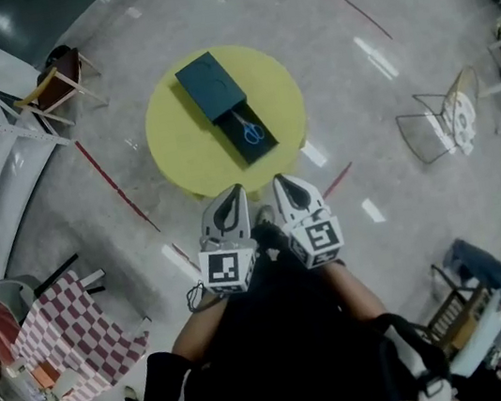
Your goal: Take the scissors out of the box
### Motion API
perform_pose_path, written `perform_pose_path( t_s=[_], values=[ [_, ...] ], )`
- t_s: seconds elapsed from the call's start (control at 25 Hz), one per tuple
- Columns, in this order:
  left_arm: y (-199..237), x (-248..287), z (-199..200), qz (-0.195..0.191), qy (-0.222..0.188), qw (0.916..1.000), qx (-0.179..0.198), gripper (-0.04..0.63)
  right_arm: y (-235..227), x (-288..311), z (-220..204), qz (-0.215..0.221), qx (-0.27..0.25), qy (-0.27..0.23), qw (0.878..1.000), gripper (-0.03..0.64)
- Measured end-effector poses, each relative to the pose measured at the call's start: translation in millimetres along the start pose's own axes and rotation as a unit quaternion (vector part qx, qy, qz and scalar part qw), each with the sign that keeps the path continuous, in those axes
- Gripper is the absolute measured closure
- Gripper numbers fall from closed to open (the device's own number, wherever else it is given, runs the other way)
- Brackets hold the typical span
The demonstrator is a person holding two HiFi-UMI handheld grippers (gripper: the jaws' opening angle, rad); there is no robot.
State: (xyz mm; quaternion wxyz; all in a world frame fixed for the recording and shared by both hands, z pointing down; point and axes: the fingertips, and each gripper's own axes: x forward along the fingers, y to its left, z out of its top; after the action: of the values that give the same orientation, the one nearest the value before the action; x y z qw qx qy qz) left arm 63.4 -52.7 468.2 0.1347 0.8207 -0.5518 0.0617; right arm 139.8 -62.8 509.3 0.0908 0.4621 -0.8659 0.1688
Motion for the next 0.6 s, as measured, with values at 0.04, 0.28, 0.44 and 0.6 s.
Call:
perform_pose_path(
  t_s=[0.04, 0.28, 0.44, 0.6],
  values=[
    [3, 3, 1, 0.003, 0.0, 1.0, -0.002, 0.603, -3, 6, -5, 0.0, 0.002, 0.007, 1.0, 0.626],
    [20, 22, 13, 0.018, -0.006, 0.9998, -0.01, 0.603, -26, 49, -35, -0.004, -0.002, 0.066, 0.998, 0.626],
    [37, 38, 10, 0.01, 0.004, 0.9999, -0.01, 0.603, -37, 84, -58, -0.015, -0.001, 0.095, 0.995, 0.626],
    [56, 55, 13, -0.003, 0.008, 0.9999, 0.006, 0.603, -50, 112, -86, -0.032, -0.009, 0.143, 0.989, 0.626]
  ],
)
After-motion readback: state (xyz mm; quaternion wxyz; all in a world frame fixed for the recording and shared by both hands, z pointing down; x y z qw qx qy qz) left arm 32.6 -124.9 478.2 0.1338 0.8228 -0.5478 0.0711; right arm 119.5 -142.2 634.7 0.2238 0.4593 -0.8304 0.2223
